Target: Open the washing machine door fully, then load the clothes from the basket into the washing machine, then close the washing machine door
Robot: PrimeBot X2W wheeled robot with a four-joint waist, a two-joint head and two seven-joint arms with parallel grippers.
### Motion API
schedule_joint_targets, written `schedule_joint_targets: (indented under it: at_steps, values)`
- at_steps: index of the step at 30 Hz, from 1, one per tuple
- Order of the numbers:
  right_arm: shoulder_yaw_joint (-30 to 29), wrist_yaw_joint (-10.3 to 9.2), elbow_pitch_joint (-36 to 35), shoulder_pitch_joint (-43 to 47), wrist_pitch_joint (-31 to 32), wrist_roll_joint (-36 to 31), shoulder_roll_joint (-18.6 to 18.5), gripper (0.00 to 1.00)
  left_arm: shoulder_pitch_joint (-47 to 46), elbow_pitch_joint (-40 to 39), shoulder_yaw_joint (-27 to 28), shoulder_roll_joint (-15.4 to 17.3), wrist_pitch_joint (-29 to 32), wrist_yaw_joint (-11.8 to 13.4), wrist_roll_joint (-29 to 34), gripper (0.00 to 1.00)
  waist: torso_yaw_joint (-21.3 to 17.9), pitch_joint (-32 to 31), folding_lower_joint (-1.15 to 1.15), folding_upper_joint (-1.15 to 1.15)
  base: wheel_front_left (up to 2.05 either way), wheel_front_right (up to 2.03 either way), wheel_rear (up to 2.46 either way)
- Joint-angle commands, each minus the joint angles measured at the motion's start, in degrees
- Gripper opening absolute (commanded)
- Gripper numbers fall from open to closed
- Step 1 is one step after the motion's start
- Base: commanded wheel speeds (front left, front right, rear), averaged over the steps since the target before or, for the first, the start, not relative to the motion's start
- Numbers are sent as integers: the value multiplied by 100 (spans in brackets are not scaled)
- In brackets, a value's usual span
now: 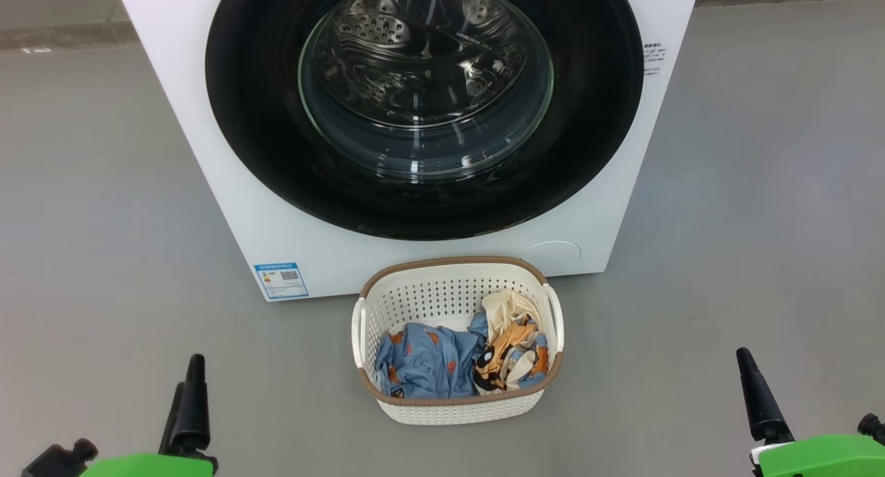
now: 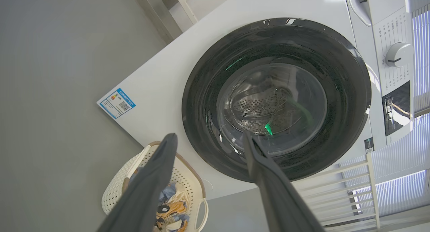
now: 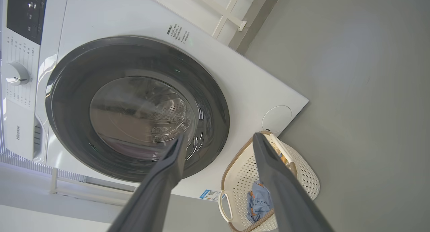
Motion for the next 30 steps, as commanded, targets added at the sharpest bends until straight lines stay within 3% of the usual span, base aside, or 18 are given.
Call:
schedule_joint_targets:
  at_steps: [1,13,30]
  values:
    - [42,4,-153,-248,-73,-257,-104,100,-235,-195,93,74,-91,-32,232,100,1,-2,-1,0,0,0,0]
    - [70,5,-205,-272,-275,-1585,-109,100,-247,-246,37,51,-293,-39,1369,100,13,-16,-1,0,0,0,0]
    - [180,6,-189,-308,-560,-2897,-161,100,-280,-184,-80,55,-579,-49,2604,100,37,-33,-1,0,0,0,0]
